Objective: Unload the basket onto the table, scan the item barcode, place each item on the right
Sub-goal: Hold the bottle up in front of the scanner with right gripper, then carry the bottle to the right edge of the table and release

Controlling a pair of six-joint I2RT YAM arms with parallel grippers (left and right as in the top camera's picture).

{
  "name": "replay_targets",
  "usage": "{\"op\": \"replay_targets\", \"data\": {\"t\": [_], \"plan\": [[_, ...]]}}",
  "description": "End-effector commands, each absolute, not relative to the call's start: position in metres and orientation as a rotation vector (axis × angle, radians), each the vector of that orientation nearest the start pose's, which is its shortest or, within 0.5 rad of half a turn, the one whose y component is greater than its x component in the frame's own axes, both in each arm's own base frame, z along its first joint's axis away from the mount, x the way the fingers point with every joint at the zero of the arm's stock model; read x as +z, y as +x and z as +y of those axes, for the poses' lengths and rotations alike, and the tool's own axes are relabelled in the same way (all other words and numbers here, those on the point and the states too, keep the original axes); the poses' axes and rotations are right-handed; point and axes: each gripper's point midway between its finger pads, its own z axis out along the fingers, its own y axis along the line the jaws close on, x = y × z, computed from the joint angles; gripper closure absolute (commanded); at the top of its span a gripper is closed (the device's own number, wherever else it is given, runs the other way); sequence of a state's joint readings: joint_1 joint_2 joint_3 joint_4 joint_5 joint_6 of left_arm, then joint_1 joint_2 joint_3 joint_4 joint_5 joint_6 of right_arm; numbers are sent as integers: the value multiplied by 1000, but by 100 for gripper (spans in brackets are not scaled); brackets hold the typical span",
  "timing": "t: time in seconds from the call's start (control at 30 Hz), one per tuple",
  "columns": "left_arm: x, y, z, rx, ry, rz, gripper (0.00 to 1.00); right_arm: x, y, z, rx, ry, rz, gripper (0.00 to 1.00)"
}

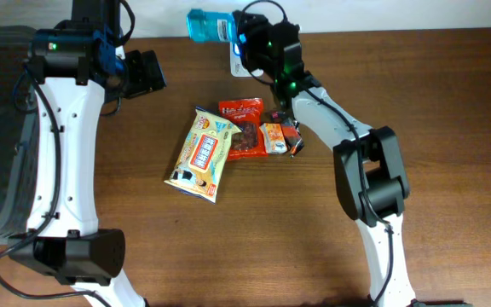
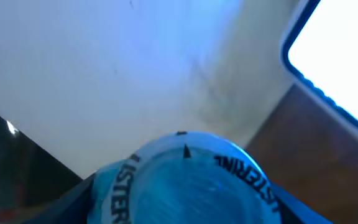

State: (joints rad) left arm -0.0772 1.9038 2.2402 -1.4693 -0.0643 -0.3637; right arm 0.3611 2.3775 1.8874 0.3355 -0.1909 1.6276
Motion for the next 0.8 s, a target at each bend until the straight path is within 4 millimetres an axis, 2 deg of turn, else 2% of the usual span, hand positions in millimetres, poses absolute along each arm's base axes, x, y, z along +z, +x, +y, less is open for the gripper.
{"op": "replay_targets", "data": {"t": [0.0, 0.07, 0.17, 0.3, 0.47, 0.53, 0.63, 0.7, 0.77], "plan": [[277, 422, -19, -34, -424, 2667, 1, 215, 651, 250, 1651, 1327, 1603, 36], [277, 422, -19, -34, -424, 2667, 1, 194, 652, 238, 1608, 1449, 1633, 35], [277, 422, -19, -34, -424, 2667, 1, 173, 649, 225, 1533, 1538, 1684, 35], [277, 422, -19, -34, -424, 2667, 1, 171, 651, 219, 1535, 1545, 1687, 35], [277, 422, -19, -34, -424, 2667, 1, 168, 649, 221, 1535, 1552, 1708, 35], [277, 422, -19, -34, -424, 2667, 1, 172, 648, 225, 1565, 1531, 1720, 35], [277, 422, -19, -34, -424, 2667, 1, 190, 652, 228, 1633, 1451, 1679, 35], [277, 422, -19, -34, -424, 2667, 1, 221, 658, 225, 1690, 1288, 1633, 35], [277, 422, -19, -34, -424, 2667, 1, 243, 661, 219, 1694, 1167, 1638, 32]]}}
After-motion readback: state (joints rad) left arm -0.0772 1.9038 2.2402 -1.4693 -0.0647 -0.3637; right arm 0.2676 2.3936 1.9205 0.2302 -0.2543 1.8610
